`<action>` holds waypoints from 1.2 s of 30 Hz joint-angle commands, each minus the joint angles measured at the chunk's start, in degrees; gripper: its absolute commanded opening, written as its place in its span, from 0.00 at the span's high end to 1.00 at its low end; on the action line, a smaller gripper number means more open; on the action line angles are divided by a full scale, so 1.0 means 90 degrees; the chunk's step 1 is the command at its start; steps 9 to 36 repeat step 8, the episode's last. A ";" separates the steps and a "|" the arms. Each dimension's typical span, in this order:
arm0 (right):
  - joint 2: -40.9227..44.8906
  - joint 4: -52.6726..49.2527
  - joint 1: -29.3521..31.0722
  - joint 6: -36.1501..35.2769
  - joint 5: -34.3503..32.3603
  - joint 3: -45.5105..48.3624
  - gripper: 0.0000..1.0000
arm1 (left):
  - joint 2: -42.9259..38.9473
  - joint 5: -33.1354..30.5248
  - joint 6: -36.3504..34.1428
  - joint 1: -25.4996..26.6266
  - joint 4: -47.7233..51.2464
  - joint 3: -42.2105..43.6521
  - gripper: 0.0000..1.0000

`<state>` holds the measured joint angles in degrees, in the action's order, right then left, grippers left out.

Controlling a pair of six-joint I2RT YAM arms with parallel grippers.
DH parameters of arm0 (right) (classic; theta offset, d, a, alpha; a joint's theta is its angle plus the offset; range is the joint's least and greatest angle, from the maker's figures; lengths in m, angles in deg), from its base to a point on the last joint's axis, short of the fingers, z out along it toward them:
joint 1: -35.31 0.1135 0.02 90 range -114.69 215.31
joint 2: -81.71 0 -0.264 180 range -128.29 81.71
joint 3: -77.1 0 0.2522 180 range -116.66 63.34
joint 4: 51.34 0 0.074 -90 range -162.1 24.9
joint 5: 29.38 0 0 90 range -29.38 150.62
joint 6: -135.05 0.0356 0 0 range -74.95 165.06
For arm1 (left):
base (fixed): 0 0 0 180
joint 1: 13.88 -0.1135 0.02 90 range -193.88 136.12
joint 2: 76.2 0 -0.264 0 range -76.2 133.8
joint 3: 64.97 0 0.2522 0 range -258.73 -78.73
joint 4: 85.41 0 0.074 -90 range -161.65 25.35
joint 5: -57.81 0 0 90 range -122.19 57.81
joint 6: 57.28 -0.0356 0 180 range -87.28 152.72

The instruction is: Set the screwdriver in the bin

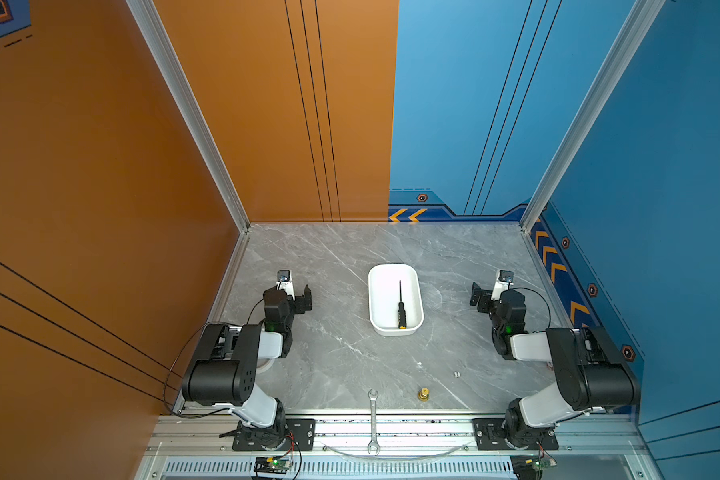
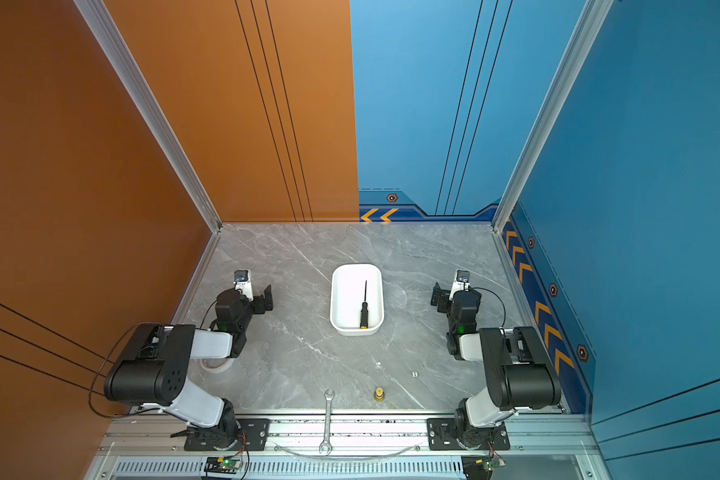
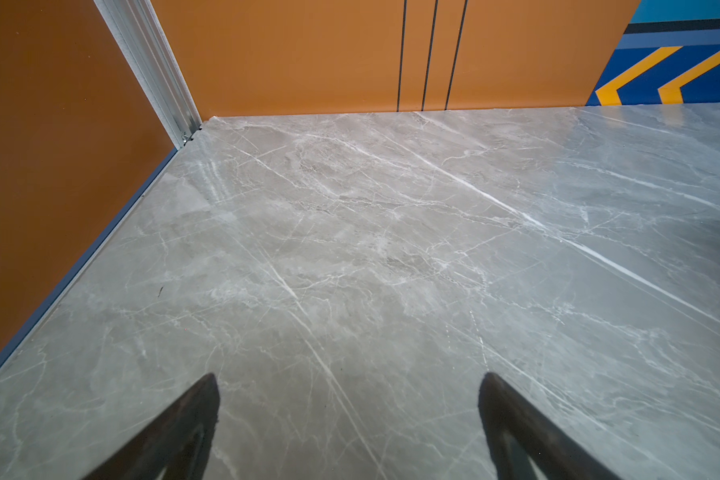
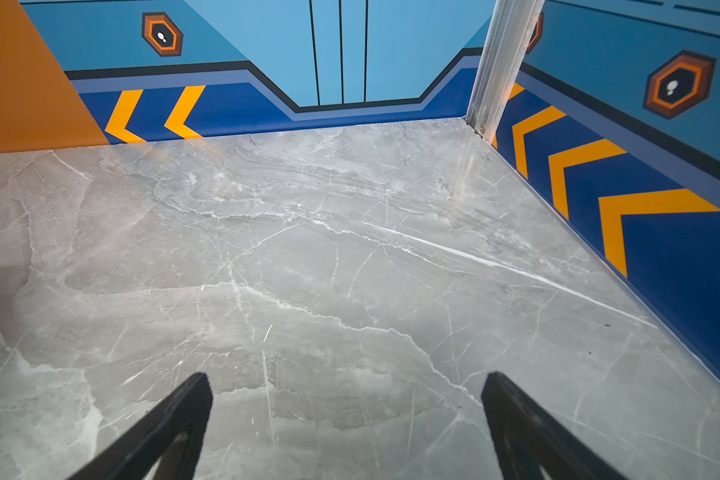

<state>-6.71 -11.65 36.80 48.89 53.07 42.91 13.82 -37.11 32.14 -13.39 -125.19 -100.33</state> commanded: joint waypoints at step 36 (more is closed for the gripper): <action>-0.0019 -0.0140 0.0019 -0.0015 -0.0012 -0.0099 0.00 | -0.0059 -0.0180 0.0021 0.0079 0.0059 -0.0008 0.02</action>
